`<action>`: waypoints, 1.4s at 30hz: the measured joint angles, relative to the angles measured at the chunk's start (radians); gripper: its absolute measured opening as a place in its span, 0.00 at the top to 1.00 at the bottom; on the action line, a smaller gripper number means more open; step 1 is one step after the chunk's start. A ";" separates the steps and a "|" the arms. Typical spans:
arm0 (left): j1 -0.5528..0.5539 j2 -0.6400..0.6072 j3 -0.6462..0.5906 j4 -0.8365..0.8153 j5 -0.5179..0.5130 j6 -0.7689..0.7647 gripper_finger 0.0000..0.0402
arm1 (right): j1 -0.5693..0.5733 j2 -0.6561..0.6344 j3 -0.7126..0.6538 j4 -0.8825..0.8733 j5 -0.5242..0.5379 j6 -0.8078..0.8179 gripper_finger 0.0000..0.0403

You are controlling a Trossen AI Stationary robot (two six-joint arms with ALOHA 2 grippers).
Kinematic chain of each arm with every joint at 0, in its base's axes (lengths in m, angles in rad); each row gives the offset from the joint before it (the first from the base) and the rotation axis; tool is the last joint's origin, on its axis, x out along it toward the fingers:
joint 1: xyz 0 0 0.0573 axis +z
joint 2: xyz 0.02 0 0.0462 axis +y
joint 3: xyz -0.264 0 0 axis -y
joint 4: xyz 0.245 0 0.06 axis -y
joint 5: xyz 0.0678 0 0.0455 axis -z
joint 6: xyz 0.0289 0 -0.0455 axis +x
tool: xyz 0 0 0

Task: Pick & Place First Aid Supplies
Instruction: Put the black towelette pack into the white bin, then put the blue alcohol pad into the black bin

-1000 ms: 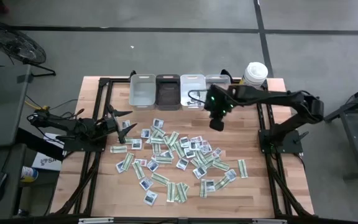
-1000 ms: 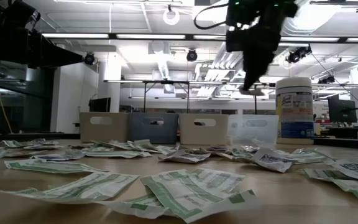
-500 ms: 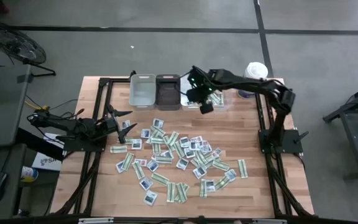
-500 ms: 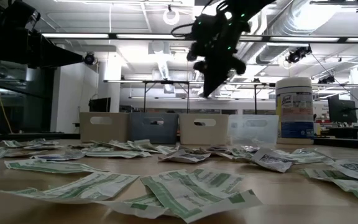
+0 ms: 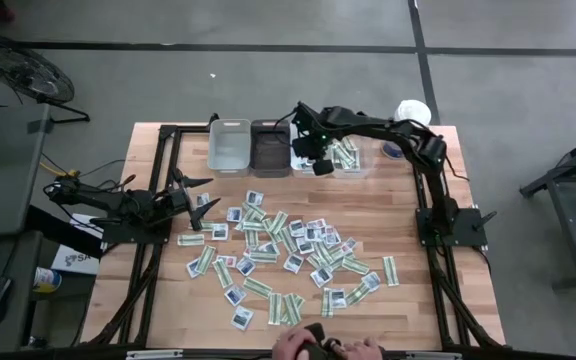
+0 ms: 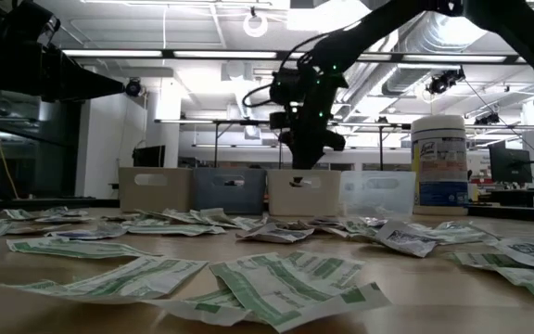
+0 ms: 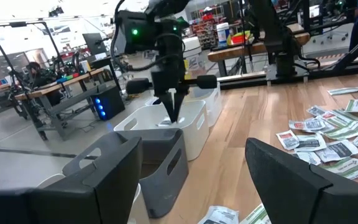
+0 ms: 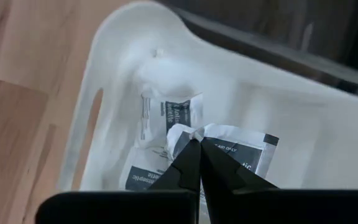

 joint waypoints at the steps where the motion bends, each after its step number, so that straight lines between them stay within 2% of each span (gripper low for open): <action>1: 0.000 0.000 0.000 0.000 0.000 0.000 0.30 | -0.001 0.002 0.000 0.002 0.000 0.009 1.00; 9: 0.000 0.000 0.000 0.000 0.000 0.000 0.30 | -0.006 0.002 0.000 0.008 0.001 0.068 0.98; 16: 0.000 0.000 0.000 0.000 0.000 0.000 0.30 | -0.006 0.002 0.000 0.000 -0.029 0.098 0.83; 23: 0.000 0.000 0.000 0.000 0.000 0.000 0.30 | 0.009 -0.033 -0.001 -0.069 -0.025 0.262 0.68; 30: 0.000 0.000 0.000 -0.002 0.000 0.000 0.30 | 0.046 -0.152 -0.018 -0.195 -0.042 0.497 0.67; 35: 0.000 0.000 0.000 -0.005 0.000 0.000 0.30 | 0.075 -0.292 -0.179 -0.177 -0.090 0.563 0.67; 42: 0.000 0.000 0.000 -0.005 0.000 0.000 0.30 | 0.140 -0.545 -0.500 -0.103 -0.007 0.595 0.67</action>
